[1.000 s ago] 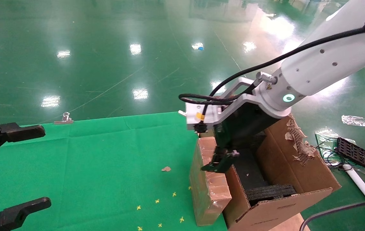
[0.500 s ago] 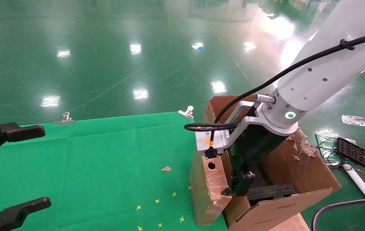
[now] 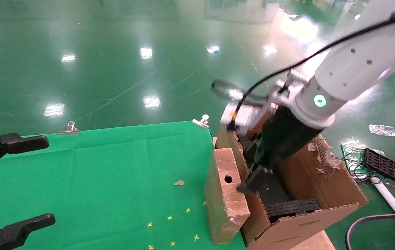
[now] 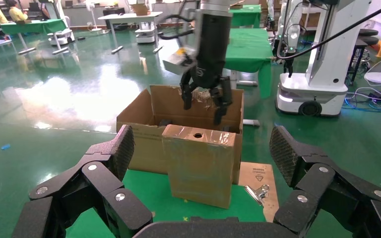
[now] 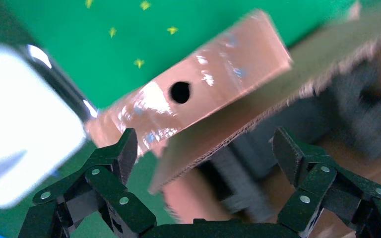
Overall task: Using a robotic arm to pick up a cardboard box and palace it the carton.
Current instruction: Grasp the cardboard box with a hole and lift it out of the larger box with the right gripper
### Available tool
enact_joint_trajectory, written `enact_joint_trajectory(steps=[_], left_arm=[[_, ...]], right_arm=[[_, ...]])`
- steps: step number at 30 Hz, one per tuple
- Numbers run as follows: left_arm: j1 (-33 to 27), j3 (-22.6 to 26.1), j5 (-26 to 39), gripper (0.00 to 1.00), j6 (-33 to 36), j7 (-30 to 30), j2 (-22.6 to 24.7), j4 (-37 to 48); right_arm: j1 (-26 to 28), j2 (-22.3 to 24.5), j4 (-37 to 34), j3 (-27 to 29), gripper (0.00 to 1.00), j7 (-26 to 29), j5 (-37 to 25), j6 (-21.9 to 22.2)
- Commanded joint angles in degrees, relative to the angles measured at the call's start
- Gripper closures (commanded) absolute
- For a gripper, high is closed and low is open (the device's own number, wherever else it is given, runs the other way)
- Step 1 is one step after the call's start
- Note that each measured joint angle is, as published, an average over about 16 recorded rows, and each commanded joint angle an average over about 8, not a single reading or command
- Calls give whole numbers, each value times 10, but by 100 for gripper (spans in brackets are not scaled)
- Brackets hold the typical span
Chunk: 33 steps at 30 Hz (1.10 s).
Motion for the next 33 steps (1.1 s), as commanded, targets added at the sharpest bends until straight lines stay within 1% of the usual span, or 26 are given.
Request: enact_joint_trajectory(steps=[1,4,7,10,15,16,17,18,20,21,22,23,24,25,27,28,29,31,33], left_arm=[[0,0,0,0,0,0,0,0],[0,0,0,0,0,0,0,0],[0,0,0,0,0,0,0,0],[0,0,0,0,0,0,0,0],[0,1,0,0,0,0,0,0],[0,1,0,0,0,0,0,0],[0,1,0,0,0,0,0,0],[0,1,-1,0,0,0,0,0],[0,1,-1,1,0,0,0,0],[0,1,-1,6,0,0,0,0],[0,1,-1,14,0,0,0,0],[0,1,-1,23,0,0,0,0],[0,1,-1,34,0,0,0,0],[0,1,-1,46,0,1,0,0],[0,1,-1,71,0,1,0,0],[0,1,-1,82,0,1,0,0],[0,1,-1,90,-1,1,0,0],[0,1,-1,98,-1,1,-1,0],[0,1,-1,100,-1,1,-1,0]], right_arm=[[3,-5,-24,-6,0,64,5,-1],[-11,-12,-67,-9,0,105,25,1],[-27,-20,-102,-13,0,128,41,3],[-41,-30,-131,-16,0,137,50,6],[-62,-45,-168,-20,0,137,54,15],[-65,-49,-174,-21,3,137,54,16],[-69,-52,-179,-22,12,136,54,17],[-72,-55,-183,-23,23,135,54,18],[-77,-60,-191,-24,48,131,54,19],[-79,-62,-194,-25,60,130,54,19],[-80,-64,-197,-26,73,129,54,18],[-81,-66,-199,-26,85,127,54,18],[-82,-67,-201,-27,95,126,53,17],[-83,-68,-202,-27,98,126,53,16],[-83,-69,-203,-29,100,125,53,14],[-84,-69,-204,-29,100,125,52,14],[-84,-69,-204,-30,100,124,52,13],[-85,-69,-203,-31,100,124,52,11],[-86,-68,-202,-32,100,124,53,11]])
